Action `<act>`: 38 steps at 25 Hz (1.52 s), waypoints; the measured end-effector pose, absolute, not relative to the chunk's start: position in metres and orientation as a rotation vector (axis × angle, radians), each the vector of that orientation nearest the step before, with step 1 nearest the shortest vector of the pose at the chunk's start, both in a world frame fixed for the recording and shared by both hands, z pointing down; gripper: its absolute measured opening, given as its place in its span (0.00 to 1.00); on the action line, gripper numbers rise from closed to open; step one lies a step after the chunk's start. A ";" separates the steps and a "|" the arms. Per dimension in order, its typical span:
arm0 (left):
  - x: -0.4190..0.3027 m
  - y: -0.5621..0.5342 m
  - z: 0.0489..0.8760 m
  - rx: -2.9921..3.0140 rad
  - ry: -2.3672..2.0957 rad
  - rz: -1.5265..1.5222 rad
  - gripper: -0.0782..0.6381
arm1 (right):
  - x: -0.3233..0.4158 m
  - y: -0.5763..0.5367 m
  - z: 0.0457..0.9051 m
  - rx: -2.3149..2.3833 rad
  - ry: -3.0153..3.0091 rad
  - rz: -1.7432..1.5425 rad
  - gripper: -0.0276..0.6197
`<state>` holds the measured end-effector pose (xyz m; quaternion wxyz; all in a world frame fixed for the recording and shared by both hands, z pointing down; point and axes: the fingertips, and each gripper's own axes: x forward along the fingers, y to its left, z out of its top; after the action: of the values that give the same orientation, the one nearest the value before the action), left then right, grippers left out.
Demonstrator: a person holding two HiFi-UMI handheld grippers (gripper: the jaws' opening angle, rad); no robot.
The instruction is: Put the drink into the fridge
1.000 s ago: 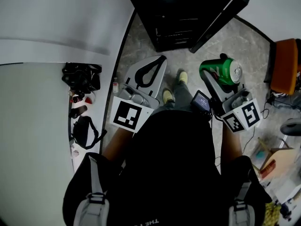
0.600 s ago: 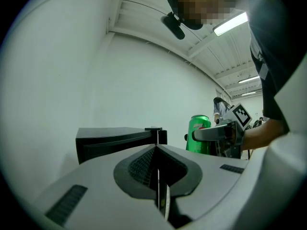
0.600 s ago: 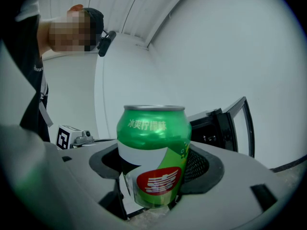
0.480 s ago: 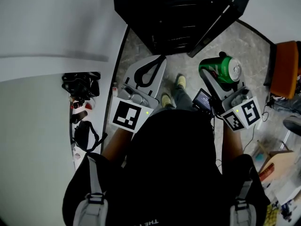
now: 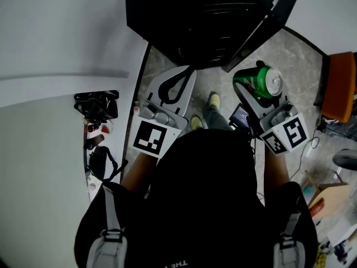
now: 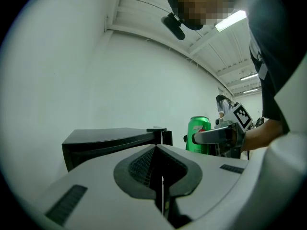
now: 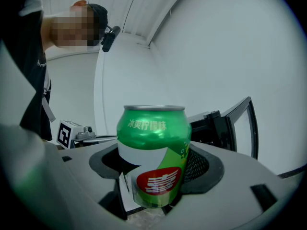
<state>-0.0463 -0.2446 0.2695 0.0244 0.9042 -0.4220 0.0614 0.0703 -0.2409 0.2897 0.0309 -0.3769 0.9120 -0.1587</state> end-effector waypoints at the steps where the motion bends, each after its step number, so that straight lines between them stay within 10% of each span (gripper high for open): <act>1: -0.047 -0.245 0.268 2.799 -1.309 0.187 0.12 | 0.070 -0.242 0.288 -1.159 2.812 -0.485 0.57; 38: -0.022 -0.282 0.276 2.759 -1.414 0.242 0.12 | 0.093 -0.287 0.308 -1.054 2.874 -0.496 0.57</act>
<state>-0.0218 -0.2822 0.2764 0.0161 0.8871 -0.4548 0.0777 0.0935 -0.2868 0.3084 0.0201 -0.3398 0.9266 -0.1600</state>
